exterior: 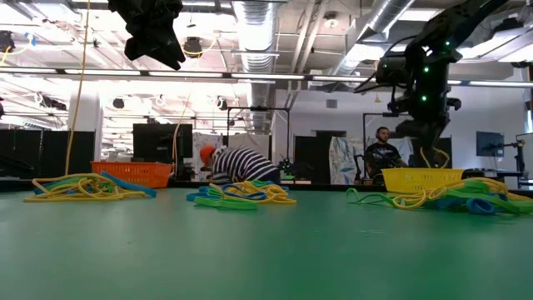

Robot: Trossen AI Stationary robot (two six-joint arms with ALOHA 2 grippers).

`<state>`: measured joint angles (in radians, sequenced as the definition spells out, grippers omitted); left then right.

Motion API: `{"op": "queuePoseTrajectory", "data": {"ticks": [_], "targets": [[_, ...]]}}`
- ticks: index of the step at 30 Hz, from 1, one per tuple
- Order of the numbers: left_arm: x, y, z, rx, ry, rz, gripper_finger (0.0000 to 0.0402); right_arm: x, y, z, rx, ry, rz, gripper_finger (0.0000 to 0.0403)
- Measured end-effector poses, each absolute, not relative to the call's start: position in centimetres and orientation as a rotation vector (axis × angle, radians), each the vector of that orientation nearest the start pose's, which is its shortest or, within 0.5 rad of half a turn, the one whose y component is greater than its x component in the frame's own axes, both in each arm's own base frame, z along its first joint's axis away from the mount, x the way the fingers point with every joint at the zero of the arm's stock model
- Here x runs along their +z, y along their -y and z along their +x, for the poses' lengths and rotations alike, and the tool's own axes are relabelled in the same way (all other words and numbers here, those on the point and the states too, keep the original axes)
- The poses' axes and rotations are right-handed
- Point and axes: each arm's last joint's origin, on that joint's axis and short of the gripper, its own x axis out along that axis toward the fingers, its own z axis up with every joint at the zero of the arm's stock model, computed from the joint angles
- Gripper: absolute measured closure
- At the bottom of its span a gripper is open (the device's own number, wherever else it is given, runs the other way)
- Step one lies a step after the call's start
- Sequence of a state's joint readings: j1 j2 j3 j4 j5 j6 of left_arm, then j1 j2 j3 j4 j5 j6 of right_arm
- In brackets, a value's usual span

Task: Sort rubber bands into baskets
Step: Put the yellow rubber band into the yellow bin

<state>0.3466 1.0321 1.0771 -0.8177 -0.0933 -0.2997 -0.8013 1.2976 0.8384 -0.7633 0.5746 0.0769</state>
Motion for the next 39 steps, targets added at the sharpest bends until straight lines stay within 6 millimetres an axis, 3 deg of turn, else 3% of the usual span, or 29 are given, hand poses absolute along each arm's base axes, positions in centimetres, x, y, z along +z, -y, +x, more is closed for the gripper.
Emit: {"op": "queuePoseTrajectory", "data": {"ticks": [6, 12, 21, 28, 39], "targets": [[33.4, -6.9, 18.3, 0.531, -0.705, -0.378, 0.0278, 21.8, 17.7, 14.7, -1.318, -1.226, 0.153, 0.0254], [33.4, -6.9, 18.3, 0.531, -0.706, -0.379, 0.0278, 22.0, 18.0, 14.9, -1.358, -1.184, 0.129, 0.0215], [33.4, -6.9, 18.3, 0.531, -0.706, -0.378, 0.0278, 22.6, 18.8, 14.8, -1.412, -1.113, 0.129, 0.0207], [33.4, -6.9, 18.3, 0.531, -0.706, -0.378, 0.0278, 21.9, 19.4, 13.3, -1.169, -1.121, 0.409, 0.0207], [33.4, -6.9, 18.3, 0.531, -0.706, -0.378, 0.0278, 22.1, 19.7, 13.5, -1.184, -1.066, 0.403, 0.0207]]}}
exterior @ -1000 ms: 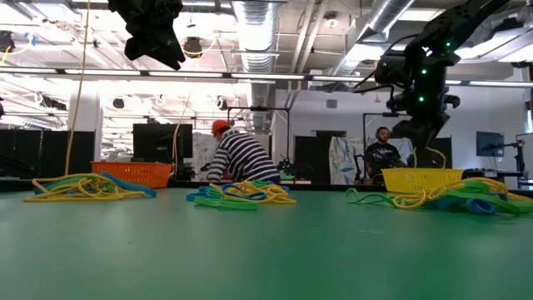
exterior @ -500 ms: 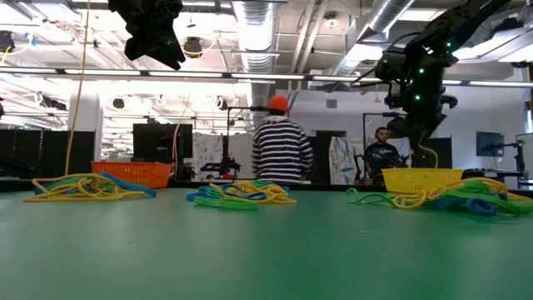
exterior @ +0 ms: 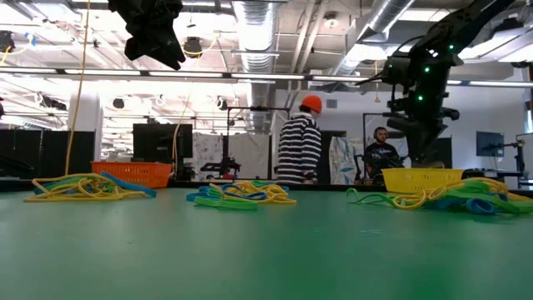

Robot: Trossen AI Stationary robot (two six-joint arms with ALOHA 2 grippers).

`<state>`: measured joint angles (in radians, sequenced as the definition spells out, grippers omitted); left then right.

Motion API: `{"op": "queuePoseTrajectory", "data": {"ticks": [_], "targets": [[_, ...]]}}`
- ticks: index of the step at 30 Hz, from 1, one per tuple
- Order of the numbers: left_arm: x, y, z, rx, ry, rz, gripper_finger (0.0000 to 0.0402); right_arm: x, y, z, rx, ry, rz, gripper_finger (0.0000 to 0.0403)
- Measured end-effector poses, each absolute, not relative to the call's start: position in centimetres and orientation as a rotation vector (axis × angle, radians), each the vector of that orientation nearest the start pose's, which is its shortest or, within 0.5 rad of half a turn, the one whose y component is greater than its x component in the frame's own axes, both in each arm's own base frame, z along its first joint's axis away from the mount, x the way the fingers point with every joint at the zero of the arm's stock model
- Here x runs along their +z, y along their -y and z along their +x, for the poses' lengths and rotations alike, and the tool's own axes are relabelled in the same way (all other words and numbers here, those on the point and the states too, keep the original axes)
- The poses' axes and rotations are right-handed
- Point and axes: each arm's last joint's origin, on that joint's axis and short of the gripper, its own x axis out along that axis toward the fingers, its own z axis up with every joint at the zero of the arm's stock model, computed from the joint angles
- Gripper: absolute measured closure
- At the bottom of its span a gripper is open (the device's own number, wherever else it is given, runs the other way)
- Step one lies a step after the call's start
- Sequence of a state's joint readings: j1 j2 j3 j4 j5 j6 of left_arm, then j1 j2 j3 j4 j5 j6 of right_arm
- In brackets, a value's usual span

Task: Sort rubber bands into baskets
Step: Put the yellow rubber band into the yellow bin

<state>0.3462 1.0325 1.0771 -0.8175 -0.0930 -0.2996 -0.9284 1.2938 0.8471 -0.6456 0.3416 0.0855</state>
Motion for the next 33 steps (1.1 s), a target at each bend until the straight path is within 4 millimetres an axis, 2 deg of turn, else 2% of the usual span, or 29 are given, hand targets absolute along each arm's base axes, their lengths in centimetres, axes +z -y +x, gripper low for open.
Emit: {"op": "queuePoseTrajectory", "data": {"ticks": [6, 12, 16, 19, 24, 29, 33], "targets": [[33.4, -6.9, 18.3, 0.531, -0.706, -0.379, 0.0278, 22.3, 20.0, 13.8, -1.257, -1.017, 0.376, 0.0207], [33.4, -6.9, 18.3, 0.531, -0.706, -0.379, 0.0278, 22.3, 19.9, 14.6, -0.941, -0.908, 0.535, 0.0207], [33.4, -6.9, 18.3, 0.531, -0.706, -0.378, 0.0278, 22.5, 18.7, 16.4, -0.671, -0.843, 0.571, 0.0207], [33.4, -6.9, 18.3, 0.531, -0.706, -0.379, 0.0278, 22.5, 16.9, 18.3, -0.528, -0.85, 0.538, 0.0207], [33.4, -6.9, 18.3, 0.531, -0.706, -0.379, 0.0278, 22.9, 12.7, 22.0, -0.326, -0.84, 0.381, 0.0207], [33.4, -6.9, 18.3, 0.531, -0.706, -0.379, 0.0278, 23.8, 8.4, 25.1, -0.207, -0.747, 0.226, 0.0207], [33.4, -6.9, 18.3, 0.531, -0.706, -0.378, 0.0278, 24.3, 5.4, 26.4, -0.168, -0.683, 0.144, 0.0207]]}}
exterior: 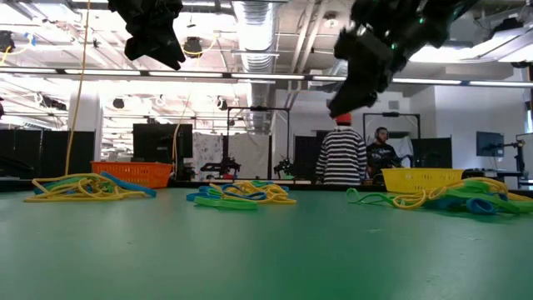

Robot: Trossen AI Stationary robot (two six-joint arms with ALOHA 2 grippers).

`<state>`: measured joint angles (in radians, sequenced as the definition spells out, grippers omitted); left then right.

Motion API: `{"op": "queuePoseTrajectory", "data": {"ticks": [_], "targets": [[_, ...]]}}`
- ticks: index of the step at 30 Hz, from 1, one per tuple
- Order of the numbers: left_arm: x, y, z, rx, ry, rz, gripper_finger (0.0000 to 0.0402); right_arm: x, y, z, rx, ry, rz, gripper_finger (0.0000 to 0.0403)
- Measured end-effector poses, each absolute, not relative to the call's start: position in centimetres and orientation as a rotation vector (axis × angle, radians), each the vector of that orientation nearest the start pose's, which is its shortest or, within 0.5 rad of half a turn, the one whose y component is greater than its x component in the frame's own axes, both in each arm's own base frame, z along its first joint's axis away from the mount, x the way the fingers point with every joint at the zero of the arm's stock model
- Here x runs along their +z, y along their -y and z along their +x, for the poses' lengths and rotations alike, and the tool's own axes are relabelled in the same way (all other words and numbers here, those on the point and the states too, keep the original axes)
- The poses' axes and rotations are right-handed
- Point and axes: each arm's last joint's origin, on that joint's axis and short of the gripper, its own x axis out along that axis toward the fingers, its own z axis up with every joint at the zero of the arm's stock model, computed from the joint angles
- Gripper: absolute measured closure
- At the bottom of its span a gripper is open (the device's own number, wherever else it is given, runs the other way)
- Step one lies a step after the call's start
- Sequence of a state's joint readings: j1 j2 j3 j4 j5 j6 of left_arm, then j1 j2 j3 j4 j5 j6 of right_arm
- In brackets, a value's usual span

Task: Sort rubber bands into baskets
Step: Put the yellow rubber band into the yellow bin

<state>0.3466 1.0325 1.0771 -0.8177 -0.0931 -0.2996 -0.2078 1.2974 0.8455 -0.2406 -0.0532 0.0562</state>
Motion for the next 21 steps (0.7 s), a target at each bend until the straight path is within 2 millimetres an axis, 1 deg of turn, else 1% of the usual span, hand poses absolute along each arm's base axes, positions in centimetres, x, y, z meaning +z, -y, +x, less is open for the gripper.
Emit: {"op": "queuePoseTrajectory", "data": {"ticks": [3, 7, 9, 11, 15, 18, 21], "targets": [[33.4, -6.9, 18.3, 0.531, -0.706, -0.379, 0.0278, 24.0, 4.0, 27.5, -0.149, -0.655, 0.134, 0.0207], [33.4, -6.9, 18.3, 0.531, -0.706, -0.379, 0.0278, 21.5, 3.0, 29.6, -0.115, -0.684, 0.139, 0.0207], [33.4, -6.9, 18.3, 0.531, -0.706, -0.379, 0.0278, 19.8, 2.9, 30.6, -0.127, -0.72, 0.137, 0.0207], [33.3, -6.9, 18.3, 0.531, -0.707, -0.379, 0.0278, 18.6, 3.1, 31.5, -0.137, -0.739, 0.136, 0.0207], [33.3, -6.9, 18.3, 0.531, -0.707, -0.378, 0.0278, 16.6, 3.8, 33.3, -0.15, -0.739, 0.141, 0.0207], [33.3, -6.9, 18.3, 0.531, -0.706, -0.379, 0.0278, 15.0, 3.8, 34.4, -0.11, -0.779, 0.148, 0.0207], [33.3, -6.9, 18.3, 0.531, -0.707, -0.379, 0.0278, 14.1, 3.9, 35.4, -0.099, -0.804, 0.14, 0.0207]]}}
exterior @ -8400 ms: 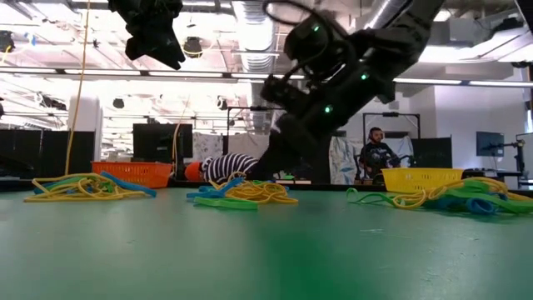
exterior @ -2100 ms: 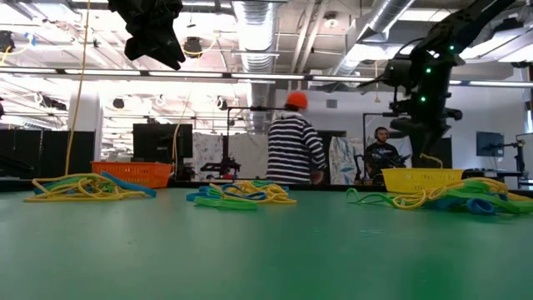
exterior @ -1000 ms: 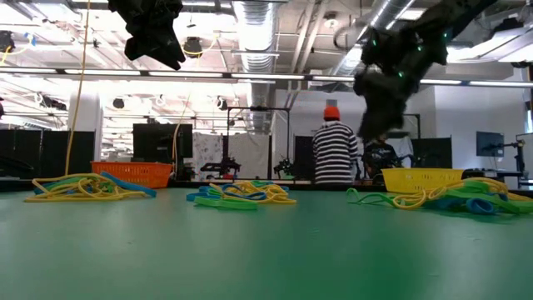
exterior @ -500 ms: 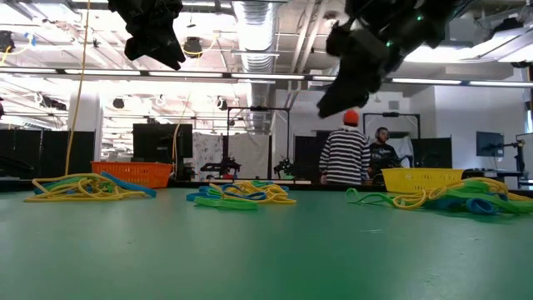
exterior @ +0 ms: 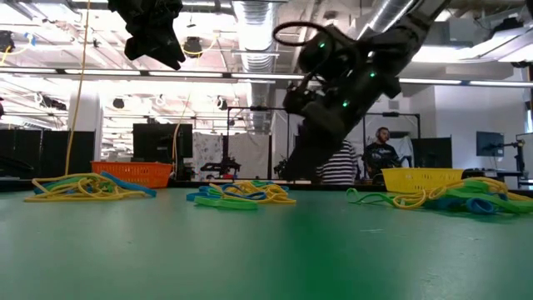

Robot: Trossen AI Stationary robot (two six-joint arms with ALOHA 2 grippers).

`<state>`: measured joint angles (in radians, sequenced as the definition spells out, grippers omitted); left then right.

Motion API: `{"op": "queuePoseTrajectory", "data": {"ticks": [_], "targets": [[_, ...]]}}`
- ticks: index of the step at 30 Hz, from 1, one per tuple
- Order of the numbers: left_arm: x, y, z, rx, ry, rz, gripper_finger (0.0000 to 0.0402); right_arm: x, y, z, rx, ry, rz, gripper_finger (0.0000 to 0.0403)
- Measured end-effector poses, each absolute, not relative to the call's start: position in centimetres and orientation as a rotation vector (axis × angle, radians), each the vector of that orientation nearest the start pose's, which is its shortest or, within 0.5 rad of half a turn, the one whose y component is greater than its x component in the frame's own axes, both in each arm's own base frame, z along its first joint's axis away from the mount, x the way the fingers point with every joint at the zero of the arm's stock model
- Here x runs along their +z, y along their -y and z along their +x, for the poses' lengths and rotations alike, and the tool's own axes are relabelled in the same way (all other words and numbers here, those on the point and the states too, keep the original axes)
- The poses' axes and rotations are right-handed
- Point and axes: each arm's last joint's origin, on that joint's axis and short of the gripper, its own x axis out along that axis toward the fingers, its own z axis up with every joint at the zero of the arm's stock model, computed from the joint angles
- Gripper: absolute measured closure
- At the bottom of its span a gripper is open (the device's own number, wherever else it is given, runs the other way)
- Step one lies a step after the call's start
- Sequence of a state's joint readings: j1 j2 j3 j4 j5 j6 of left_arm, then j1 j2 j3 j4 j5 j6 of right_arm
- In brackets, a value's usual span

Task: Sort rubber bands into baskets
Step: Put the yellow rubber band into the yellow bin

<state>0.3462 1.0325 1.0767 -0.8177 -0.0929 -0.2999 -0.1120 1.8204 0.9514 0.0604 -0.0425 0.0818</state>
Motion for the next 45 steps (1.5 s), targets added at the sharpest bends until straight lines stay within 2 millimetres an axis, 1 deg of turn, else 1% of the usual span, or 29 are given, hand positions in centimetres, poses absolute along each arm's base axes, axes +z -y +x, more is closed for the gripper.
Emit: {"op": "queuePoseTrajectory", "data": {"ticks": [5, 7, 14, 18, 22, 30, 33, 37, 39, 45], "targets": [[33.3, -6.9, 18.3, 0.531, -0.707, -0.379, 0.0278, 13.5, 4.1, 36.2, -0.116, -0.818, 0.125, 0.0224], [33.3, -6.9, 18.3, 0.531, -0.706, -0.379, 0.0278, 13.6, 4.1, 36.5, -0.11, -0.807, 0.116, 0.0239], [33.3, -6.9, 18.3, 0.531, -0.706, -0.379, 0.0278, 13.6, 4.1, 36.5, -0.102, -0.813, 0.107, 0.0306], [33.3, -6.9, 18.3, 0.531, -0.706, -0.379, 0.0278, 13.6, 4.1, 36.5, -0.106, -0.816, 0.114, 0.0324], [33.4, -6.9, 18.3, 0.531, -0.706, -0.379, 0.0278, 13.6, 4.2, 36.5, -0.109, -0.815, 0.115, 0.032], [33.3, -6.9, 18.3, 0.531, -0.706, -0.378, 0.0278, 13.6, 4.1, 36.5, -0.108, -0.815, 0.117, 0.0271], [33.3, -6.9, 18.3, 0.531, -0.706, -0.379, 0.0278, 13.5, 4.0, 36.5, -0.108, -0.817, 0.119, 0.0265], [33.3, -6.9, 18.3, 0.531, -0.706, -0.379, 0.0278, 12.6, 4.1, 36.6, -0.117, -0.834, 0.132, 0.0266], [33.3, -6.9, 18.3, 0.531, -0.706, -0.378, 0.0278, 12.3, 4.2, 37.0, -0.119, -0.82, 0.131, 0.027], [33.3, -6.9, 18.3, 0.531, -0.707, -0.379, 0.0278, 12.0, 4.2, 37.1, -0.12, -0.821, 0.131, 0.0301]]}}
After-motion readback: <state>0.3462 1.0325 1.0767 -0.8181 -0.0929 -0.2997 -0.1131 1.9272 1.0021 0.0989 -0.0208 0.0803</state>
